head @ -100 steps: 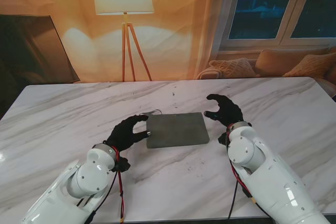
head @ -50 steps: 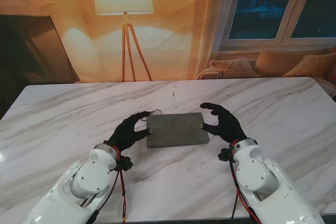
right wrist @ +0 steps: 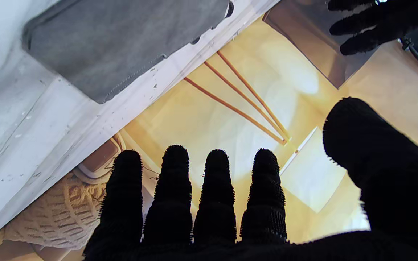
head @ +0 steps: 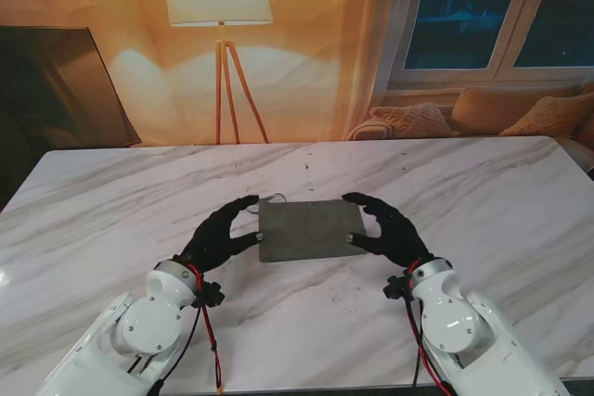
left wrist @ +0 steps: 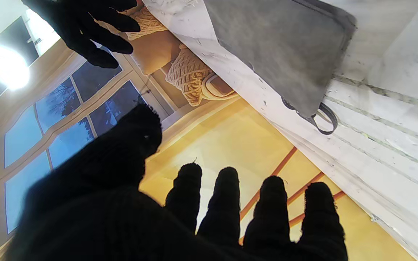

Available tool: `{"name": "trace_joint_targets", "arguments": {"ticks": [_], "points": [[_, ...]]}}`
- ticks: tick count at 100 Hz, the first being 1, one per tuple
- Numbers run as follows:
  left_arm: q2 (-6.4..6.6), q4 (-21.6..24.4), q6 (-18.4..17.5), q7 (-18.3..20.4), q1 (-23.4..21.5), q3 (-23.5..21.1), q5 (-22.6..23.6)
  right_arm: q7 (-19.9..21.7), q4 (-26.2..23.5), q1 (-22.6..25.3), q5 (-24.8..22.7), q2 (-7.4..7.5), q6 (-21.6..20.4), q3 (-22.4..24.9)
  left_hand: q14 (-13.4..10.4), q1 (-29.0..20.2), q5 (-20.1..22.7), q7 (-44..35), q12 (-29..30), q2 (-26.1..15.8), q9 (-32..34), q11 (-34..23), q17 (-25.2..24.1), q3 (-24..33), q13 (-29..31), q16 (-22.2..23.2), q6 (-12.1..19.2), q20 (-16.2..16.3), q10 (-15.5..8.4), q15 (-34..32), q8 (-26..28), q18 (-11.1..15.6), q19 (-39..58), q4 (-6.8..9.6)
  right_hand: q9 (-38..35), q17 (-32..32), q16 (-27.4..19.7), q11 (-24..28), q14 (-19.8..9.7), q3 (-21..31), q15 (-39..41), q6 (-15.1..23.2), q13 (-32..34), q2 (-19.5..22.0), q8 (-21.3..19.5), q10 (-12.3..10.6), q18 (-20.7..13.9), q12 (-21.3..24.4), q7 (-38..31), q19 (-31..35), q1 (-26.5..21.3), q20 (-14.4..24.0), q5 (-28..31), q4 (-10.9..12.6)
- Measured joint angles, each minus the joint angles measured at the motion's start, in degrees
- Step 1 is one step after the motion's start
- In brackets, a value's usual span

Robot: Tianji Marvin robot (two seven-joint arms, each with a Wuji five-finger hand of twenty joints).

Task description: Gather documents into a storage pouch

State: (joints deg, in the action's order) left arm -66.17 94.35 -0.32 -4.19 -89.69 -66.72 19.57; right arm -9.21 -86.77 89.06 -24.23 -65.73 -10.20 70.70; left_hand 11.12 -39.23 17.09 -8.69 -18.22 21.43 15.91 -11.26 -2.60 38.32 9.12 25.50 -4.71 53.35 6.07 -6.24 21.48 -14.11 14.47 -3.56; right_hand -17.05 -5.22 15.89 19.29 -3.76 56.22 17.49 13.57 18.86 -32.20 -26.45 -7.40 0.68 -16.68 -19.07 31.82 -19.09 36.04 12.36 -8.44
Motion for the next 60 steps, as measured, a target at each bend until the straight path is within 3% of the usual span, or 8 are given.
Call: {"name": "trace_joint_targets", "arguments": {"ticks": [39, 60], "points": [[0.49, 0.66, -0.04, 0.89, -0.66, -0.72, -1.28, -2.15, 0.79, -0.28, -1.96, -0.31, -0.87, -1.96, -0.39, 0.0, 0.0, 0.0, 0.3, 0.68, 0.02, 0.0, 0.53, 2.02, 0.0, -0.15, 0.0, -0.67, -0.01, -0.18, -0.01, 0.0, 0.01, 0.0, 1.19, 0.62, -0.1, 1.86, -1.36, 0.0, -0.1, -4.17, -0.03, 0.03, -0.85, 1.03, -4.93, 0.0, 0.68, -1.44, 0.0, -0.12, -1.36, 0.0], [0.65, 0.73, -0.35, 1.71, -0.87, -0.96, -0.77, -3.28, 1.3, -0.33, -1.98, -0.55, -0.86, -2.11, -0.48, 0.0, 0.52, -0.1, 0.3, 0.85, 0.02, 0.0, 0.56, 2.04, 0.01, -0.67, 0.0, -0.77, -0.01, -0.24, -0.01, 0.01, 0.01, 0.0, 1.78, 0.66, -0.17, 3.03, -1.94, 0.0, -0.05, -4.95, -0.05, 0.04, -0.93, 1.5, -5.0, 0.09, 0.66, -1.48, 0.0, -0.42, -1.36, 0.0]]}}
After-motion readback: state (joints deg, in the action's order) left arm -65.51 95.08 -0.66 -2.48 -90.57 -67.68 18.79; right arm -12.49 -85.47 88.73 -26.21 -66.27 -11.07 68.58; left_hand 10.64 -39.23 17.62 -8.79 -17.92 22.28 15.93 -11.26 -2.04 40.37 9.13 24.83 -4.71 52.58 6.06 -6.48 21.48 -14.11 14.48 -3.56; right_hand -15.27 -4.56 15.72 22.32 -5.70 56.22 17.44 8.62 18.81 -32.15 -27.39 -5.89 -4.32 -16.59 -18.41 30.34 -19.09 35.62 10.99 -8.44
